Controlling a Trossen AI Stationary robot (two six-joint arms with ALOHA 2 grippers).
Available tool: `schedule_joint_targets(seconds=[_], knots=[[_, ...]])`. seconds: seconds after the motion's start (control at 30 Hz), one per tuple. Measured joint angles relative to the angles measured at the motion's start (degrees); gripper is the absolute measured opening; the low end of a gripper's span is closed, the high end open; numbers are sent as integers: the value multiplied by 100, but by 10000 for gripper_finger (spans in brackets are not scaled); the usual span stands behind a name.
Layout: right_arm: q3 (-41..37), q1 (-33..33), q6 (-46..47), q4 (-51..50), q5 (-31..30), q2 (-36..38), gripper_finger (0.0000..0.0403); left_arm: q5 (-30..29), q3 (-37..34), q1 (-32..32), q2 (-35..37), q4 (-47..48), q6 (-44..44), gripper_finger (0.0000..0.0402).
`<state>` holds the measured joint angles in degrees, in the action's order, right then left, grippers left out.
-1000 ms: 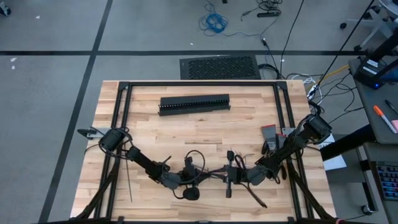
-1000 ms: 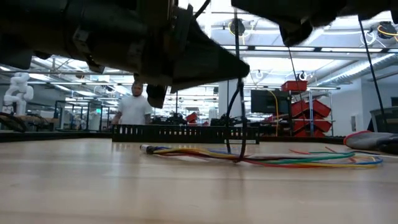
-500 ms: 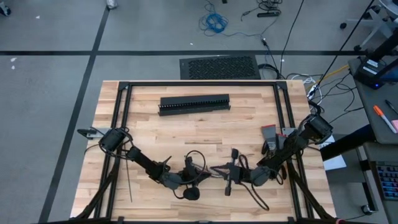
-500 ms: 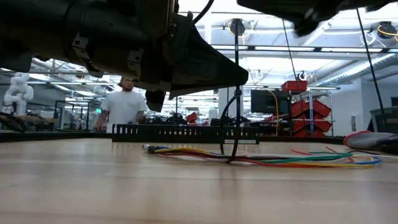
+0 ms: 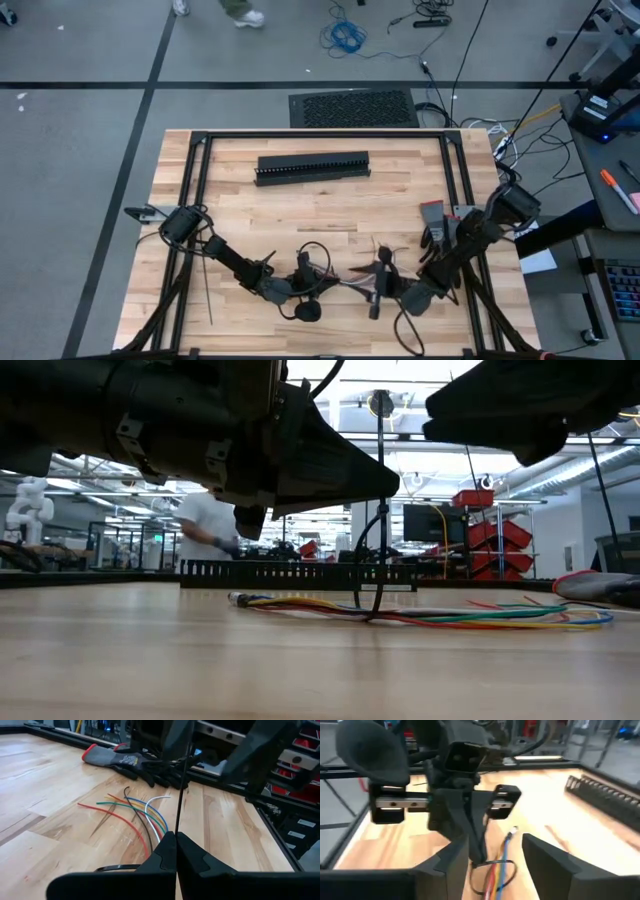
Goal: Ziptie cables
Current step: Wrap the cable wires with the black zip tie
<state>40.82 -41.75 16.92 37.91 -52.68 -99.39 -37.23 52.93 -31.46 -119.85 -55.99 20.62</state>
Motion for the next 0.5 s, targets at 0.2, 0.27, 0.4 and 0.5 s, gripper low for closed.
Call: schedule_joint_targets(seconds=[0.2,0.27,0.4,0.5], knots=[[0,481,44,310,840,-197,191,2,0,0,2,0,0,1],[0,592,42,428,986,-274,188,2,0,0,2,1,0,1],[0,689,44,433,1160,-293,174,11,0,0,4,1,-2,1],[0,698,15,517,1256,-293,155,13,0,0,4,1,-2,1]])
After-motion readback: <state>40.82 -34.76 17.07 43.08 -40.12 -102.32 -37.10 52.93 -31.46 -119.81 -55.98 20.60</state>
